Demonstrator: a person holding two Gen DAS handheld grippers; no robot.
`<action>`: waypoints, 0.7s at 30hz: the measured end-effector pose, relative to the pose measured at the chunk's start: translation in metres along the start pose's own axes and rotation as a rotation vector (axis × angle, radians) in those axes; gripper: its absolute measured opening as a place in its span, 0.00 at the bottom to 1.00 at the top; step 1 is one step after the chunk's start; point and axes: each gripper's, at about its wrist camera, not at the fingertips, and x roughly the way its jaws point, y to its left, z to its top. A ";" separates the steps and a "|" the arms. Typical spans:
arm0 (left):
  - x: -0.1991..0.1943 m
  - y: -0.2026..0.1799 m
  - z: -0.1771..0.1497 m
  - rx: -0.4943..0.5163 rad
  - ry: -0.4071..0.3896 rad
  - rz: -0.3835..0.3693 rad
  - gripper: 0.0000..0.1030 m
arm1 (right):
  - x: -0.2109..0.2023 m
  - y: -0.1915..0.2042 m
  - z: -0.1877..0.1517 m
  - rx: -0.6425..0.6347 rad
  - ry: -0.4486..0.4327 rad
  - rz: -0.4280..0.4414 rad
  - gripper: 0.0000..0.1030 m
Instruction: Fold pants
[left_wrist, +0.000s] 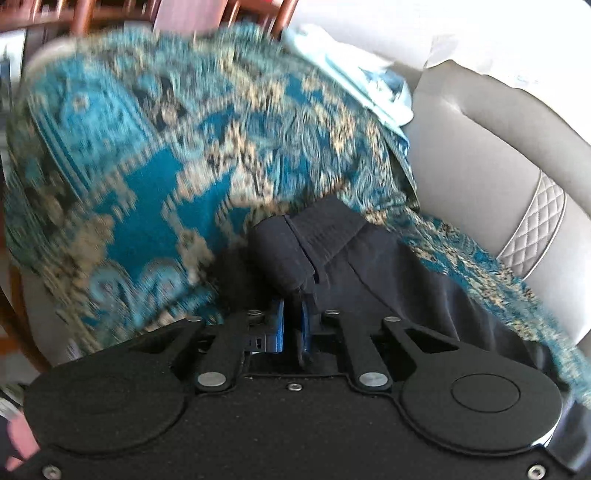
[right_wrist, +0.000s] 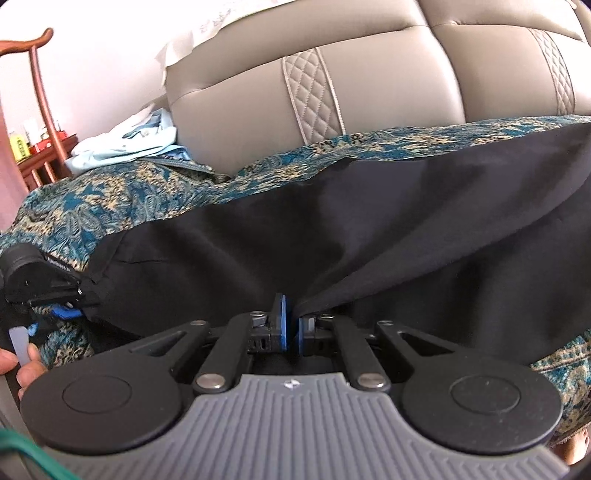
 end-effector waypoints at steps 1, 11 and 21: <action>-0.001 -0.001 -0.001 0.023 -0.010 0.022 0.09 | 0.000 0.002 -0.002 -0.004 0.005 0.010 0.09; 0.025 -0.004 -0.008 0.047 0.087 0.110 0.10 | 0.007 -0.029 0.001 0.109 -0.063 -0.096 0.33; 0.027 -0.002 -0.008 0.062 0.094 0.111 0.11 | 0.008 -0.126 0.040 0.275 -0.188 -0.331 0.30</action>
